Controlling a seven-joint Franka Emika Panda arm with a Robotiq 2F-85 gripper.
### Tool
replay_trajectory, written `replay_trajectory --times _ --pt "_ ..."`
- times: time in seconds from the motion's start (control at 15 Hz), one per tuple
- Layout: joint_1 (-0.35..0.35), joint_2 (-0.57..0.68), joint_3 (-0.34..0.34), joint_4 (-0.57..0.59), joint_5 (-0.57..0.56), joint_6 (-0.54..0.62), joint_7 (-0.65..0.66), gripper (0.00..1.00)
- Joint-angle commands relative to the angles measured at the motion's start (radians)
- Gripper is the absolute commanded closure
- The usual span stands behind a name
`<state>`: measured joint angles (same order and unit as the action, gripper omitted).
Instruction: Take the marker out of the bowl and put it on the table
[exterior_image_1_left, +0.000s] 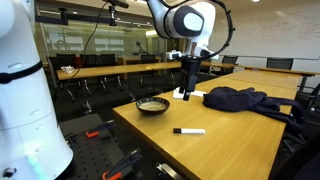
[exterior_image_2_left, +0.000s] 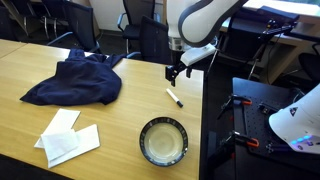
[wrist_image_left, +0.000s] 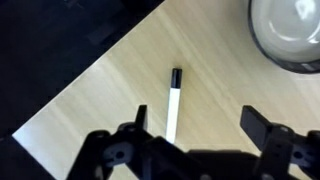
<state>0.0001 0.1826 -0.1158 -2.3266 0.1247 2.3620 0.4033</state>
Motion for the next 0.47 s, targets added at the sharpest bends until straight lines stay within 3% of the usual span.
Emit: replay_trajectory --times 0.0,0.4 --pt "0.018 -0.211 0.021 -0.113 -0.066 -0.055 0.078 0.00" --pt "-0.002 -0.458 0.133 -0.182 -0.105 -0.203 0.208 0.00"
